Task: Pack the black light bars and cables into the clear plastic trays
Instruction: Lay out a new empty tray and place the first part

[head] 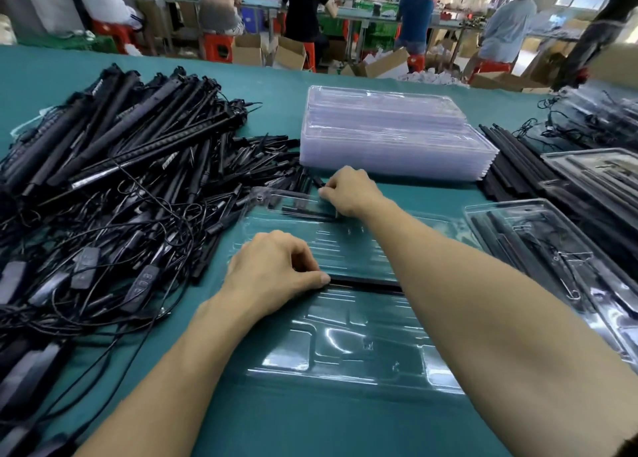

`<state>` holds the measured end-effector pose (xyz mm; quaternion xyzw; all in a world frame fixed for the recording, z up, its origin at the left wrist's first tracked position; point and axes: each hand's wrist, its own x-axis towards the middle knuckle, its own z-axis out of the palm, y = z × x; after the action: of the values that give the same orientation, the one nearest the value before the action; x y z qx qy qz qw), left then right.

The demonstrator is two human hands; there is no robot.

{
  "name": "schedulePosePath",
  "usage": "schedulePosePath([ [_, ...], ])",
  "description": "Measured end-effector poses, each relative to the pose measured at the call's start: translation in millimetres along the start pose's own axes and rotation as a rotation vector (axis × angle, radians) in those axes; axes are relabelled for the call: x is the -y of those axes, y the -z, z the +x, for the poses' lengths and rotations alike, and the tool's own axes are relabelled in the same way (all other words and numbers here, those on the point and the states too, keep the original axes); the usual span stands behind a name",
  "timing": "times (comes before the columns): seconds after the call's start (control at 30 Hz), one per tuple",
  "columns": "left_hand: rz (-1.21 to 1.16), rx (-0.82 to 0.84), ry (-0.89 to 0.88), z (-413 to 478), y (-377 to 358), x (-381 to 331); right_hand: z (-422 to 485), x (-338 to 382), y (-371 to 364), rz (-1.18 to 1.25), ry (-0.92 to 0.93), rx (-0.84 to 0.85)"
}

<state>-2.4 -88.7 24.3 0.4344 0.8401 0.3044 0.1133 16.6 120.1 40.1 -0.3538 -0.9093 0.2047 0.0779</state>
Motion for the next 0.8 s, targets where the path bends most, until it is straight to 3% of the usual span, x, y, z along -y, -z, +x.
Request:
schedulePosePath([
  [0.17, 0.032, -0.036, -0.003, -3, -2, 2, 7, 3, -3, 0.064, -0.118, -0.142],
  [0.27, 0.016, -0.024, -0.015, -3, -3, 2, 9, 1, 1, 0.009, -0.102, -0.076],
  [0.43, 0.018, -0.007, -0.028, -3, -1, 4, 6, 9, 9, -0.427, 0.17, -0.084],
  [0.53, 0.026, -0.044, -0.036, -3, -4, 5, -3, 7, 12, -0.491, 0.272, -0.198],
  [0.6, 0.051, -0.087, -0.043, 0, -7, 6, -16, 5, 18, -0.322, 0.284, -0.271],
  [0.7, 0.067, -0.129, -0.051, 4, -9, 8, -51, 1, 37, 0.123, 0.268, -0.431],
  [0.8, 0.036, -0.122, -0.05, 6, -10, 10, -98, -15, 55, 0.478, 0.187, -0.416],
])
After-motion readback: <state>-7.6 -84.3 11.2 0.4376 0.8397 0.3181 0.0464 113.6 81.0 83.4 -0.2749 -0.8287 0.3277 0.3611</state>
